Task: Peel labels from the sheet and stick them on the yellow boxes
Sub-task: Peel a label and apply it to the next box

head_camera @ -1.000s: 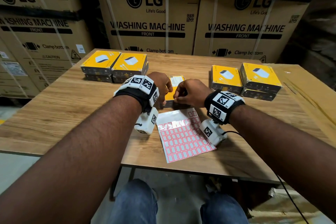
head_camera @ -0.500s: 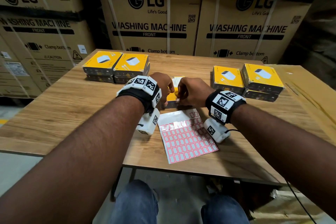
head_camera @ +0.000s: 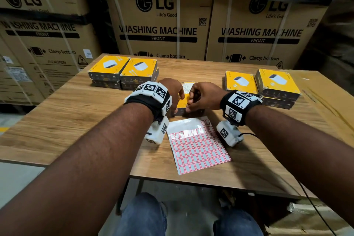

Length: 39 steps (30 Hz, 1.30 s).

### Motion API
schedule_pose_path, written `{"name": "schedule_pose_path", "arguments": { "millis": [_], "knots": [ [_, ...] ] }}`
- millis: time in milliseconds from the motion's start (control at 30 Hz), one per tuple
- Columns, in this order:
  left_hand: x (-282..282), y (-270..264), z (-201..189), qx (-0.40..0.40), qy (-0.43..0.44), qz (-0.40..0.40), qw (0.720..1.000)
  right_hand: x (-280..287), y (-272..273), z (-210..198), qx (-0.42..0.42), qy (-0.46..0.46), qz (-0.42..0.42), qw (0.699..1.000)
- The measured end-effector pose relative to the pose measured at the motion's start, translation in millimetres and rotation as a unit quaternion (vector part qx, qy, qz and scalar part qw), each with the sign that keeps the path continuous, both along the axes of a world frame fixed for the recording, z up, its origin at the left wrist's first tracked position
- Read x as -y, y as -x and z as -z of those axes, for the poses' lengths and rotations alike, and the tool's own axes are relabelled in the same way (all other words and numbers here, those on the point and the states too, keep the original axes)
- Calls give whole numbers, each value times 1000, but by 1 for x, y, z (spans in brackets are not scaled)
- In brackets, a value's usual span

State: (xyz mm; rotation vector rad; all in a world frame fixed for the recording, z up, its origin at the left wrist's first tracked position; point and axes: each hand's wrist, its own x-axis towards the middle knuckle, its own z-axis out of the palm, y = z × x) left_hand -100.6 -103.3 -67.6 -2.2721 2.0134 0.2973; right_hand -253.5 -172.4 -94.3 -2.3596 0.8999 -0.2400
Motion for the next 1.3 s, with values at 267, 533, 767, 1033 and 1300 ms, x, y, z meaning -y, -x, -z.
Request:
{"name": "schedule_pose_path", "arguments": {
  "millis": [267,533,767,1033,1300],
  "knots": [
    [5,6,8,-9,50,-35,998,5,4,-3,-3,-29,-32,999],
    [8,22,15,38,106,-55,992,13,4,0,0,-64,-50,997],
    [12,28,5,69,123,-82,987,15,1,-4,-23,-82,-46,995],
    [20,26,6,68,107,-73,989,13,-2,-7,-49,-73,-34,996],
    [23,10,-2,34,65,-70,995,18,-14,-4,-112,32,-18,993]
  ]
}}
